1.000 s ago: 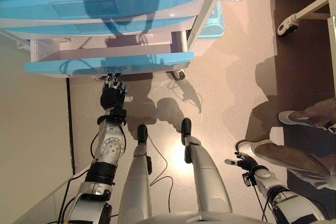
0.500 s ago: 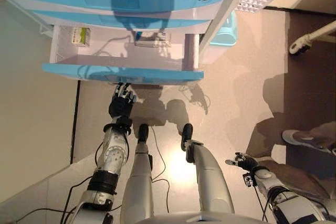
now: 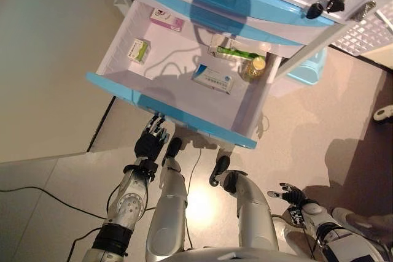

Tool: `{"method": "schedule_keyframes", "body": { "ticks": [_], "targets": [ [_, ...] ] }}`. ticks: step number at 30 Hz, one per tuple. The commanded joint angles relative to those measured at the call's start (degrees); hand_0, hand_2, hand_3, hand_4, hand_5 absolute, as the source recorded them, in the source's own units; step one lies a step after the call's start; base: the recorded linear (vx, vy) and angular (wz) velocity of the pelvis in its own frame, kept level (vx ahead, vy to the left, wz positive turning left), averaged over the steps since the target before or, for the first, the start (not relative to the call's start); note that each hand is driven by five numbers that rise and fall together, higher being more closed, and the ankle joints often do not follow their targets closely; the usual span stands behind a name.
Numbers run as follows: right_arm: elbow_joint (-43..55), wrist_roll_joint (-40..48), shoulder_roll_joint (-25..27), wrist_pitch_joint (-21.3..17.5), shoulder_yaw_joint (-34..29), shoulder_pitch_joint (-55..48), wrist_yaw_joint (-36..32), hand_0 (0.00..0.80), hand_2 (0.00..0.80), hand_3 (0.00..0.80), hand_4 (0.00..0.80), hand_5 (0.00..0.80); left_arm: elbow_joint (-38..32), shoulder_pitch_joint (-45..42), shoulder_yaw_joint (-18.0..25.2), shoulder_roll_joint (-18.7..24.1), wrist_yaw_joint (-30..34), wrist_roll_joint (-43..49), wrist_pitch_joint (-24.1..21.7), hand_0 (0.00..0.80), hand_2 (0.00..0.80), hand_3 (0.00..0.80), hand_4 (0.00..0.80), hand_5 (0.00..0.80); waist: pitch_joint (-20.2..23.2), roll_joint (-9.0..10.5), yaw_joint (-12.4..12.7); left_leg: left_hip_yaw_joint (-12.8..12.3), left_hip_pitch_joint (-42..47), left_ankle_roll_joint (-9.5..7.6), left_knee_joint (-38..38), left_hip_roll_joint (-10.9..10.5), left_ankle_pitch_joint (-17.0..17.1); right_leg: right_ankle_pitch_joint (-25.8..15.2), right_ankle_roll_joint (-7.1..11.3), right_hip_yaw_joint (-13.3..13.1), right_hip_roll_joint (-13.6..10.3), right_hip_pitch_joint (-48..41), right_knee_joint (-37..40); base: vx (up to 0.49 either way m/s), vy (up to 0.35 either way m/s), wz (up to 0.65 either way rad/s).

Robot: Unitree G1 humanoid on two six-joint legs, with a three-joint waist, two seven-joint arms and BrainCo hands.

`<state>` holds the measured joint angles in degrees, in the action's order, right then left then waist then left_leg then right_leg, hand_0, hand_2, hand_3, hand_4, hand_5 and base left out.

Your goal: Open the drawer and pick up the medicine

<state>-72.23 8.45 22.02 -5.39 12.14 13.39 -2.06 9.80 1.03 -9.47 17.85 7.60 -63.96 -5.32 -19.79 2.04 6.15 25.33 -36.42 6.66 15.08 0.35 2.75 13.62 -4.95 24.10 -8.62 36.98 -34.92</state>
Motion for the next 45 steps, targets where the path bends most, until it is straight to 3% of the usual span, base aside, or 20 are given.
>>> {"method": "schedule_keyframes", "body": {
  "ticks": [1,20,25,26,28,34,39,45],
  "targets": [
    [0.3,0.2,1.9,0.2,2.1,-4.1,0.2,0.000,0.000,0.000,0.000,0.000,-10.6,-1.3,2.8,3.5,4.0,-1.1,-2.4,0.000,0.000,0.000,0.000,0.000,3.4,1.42,0.5,-1.7,-3.3,-3.64,-2.1,-6.6,4.8,-3.7,5.73,-0.5,1.3,-1.4,6.7,0.021,0.001,0.12],
    [1.2,0.5,1.6,0.8,2.5,-3.1,0.4,0.000,0.000,0.000,0.000,0.000,-7.6,-0.7,4.3,2.5,1.0,2.3,-2.8,0.000,0.000,0.000,0.000,0.000,4.2,2.00,-0.6,-4.3,-2.1,-4.85,-2.2,-6.2,3.1,-4.8,6.26,-3.3,1.8,-2.3,8.5,0.027,0.013,-0.03],
    [1.3,0.7,1.8,1.2,1.7,-3.2,0.7,0.000,0.000,0.000,0.000,0.000,-5.0,-1.9,7.8,3.6,-2.1,8.6,-4.2,0.000,0.000,0.000,0.000,0.000,5.7,1.92,-1.1,-5.5,-1.1,-4.99,-2.5,-5.9,2.5,-5.4,6.52,-4.4,2.0,-3.4,9.9,0.029,0.044,-0.08],
    [1.4,0.7,1.9,1.2,1.2,-3.2,0.8,0.000,0.000,0.000,0.000,0.000,-3.5,-2.5,9.6,3.7,-2.9,9.9,-4.4,0.000,0.000,0.000,0.000,0.000,6.0,1.42,-1.1,-5.9,-1.4,-5.07,-2.7,-5.6,4.1,-7.5,6.20,-4.0,2.1,-3.4,11.1,-0.044,0.112,-0.15],
    [1.2,0.6,2.1,1.3,0.5,-3.4,1.0,0.000,0.000,0.000,0.000,0.000,-2.5,-4.1,11.8,3.3,-3.7,11.4,-4.5,0.000,0.000,0.000,0.000,0.000,7.0,1.31,-1.4,-6.8,-0.6,-5.14,-3.1,-5.3,3.9,-8.1,6.51,-4.7,2.3,-4.3,12.3,0.005,0.091,-0.25],
    [0.7,0.6,2.9,1.5,-2.8,-5.0,1.5,0.000,0.000,0.000,0.000,0.000,9.7,-5.7,20.0,2.3,-9.6,20.7,-5.6,0.000,0.000,0.000,0.000,0.000,9.7,1.03,-2.7,-8.8,5.5,-4.96,-5.4,-4.2,3.1,-9.6,7.41,-7.2,2.8,-11.3,17.7,0.084,0.072,-0.29],
    [-0.4,0.4,3.3,1.9,-3.9,-5.7,1.7,0.000,0.000,0.000,0.000,0.000,17.4,-5.4,21.5,2.8,-11.9,24.8,-5.4,0.000,0.000,0.000,0.000,0.000,11.0,0.58,-3.3,-9.6,11.1,-4.78,-7.5,-3.8,2.7,-10.7,8.12,-7.9,3.1,-17.5,21.9,0.097,0.059,-0.21],
    [-2.1,-0.8,3.4,2.1,-5.3,-7.6,2.1,0.000,0.000,0.000,0.000,0.000,35.7,-5.3,21.2,4.2,-13.5,33.4,-3.2,0.000,0.000,0.000,0.000,0.000,15.2,-0.19,-5.1,-11.7,20.1,-4.75,-12.2,-3.0,2.3,-12.7,9.63,-9.1,3.8,-26.0,29.3,0.119,0.054,-0.19]
  ]
}}
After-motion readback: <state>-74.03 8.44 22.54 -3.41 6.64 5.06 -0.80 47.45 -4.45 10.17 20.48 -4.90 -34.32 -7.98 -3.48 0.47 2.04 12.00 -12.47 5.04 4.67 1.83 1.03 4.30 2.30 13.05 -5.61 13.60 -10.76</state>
